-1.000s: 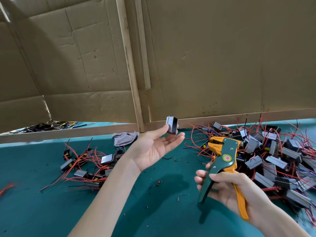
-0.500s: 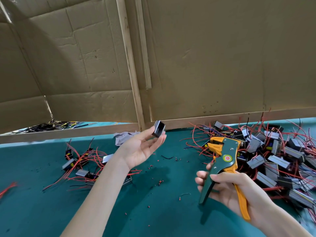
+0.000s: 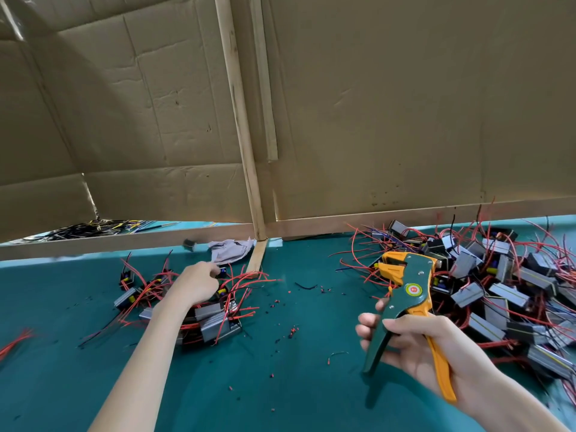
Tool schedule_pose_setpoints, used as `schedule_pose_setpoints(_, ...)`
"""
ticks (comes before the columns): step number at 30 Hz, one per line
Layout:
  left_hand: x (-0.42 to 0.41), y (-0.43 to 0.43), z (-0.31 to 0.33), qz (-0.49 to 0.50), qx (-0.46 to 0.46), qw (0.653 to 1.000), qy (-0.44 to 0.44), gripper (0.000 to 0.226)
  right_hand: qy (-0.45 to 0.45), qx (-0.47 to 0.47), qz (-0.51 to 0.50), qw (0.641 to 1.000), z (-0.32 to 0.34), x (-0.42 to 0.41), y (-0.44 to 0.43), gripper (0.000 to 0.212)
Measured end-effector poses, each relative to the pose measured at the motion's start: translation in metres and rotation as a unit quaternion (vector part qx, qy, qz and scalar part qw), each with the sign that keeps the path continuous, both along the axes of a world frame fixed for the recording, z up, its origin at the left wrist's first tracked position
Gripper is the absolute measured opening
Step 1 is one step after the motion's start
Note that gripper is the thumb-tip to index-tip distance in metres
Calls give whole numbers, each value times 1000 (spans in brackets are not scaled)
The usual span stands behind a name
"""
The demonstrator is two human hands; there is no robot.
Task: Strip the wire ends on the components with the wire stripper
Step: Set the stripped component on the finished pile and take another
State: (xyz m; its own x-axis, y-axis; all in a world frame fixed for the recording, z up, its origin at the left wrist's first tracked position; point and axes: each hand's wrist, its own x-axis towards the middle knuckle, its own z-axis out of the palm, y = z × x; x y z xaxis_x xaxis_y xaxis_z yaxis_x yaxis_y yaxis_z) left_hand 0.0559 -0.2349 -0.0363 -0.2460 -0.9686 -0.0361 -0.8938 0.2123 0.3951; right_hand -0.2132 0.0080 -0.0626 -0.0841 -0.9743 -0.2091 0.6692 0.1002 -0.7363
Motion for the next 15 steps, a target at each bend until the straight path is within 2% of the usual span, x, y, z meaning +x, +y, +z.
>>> schedule_pose_setpoints(3,4,-1,0,-8,10,998,-59,46,3,4,-1,1000,-1,0,-1,51)
schedule_pose_setpoints(6,9,-2,4,-11,-18,999,-34,44,6,5,-2,1000,-1,0,0,50)
schedule_pose_setpoints(8,12,-4,6,6,-41,999,28,44,6,1,1,1000,0,1,1,48)
schedule_pose_setpoints(10,15,-6,12,22,-55,990,125,39,5,-3,2,1000,1,1,2,45)
schedule_pose_setpoints(13,17,-5,24,22,-105,960,257,38,5,-3,3,1000,3,2,3,41)
schedule_pose_setpoints(15,17,-2,32,20,-150,940,306,42,5,-3,2,1000,4,3,4,41)
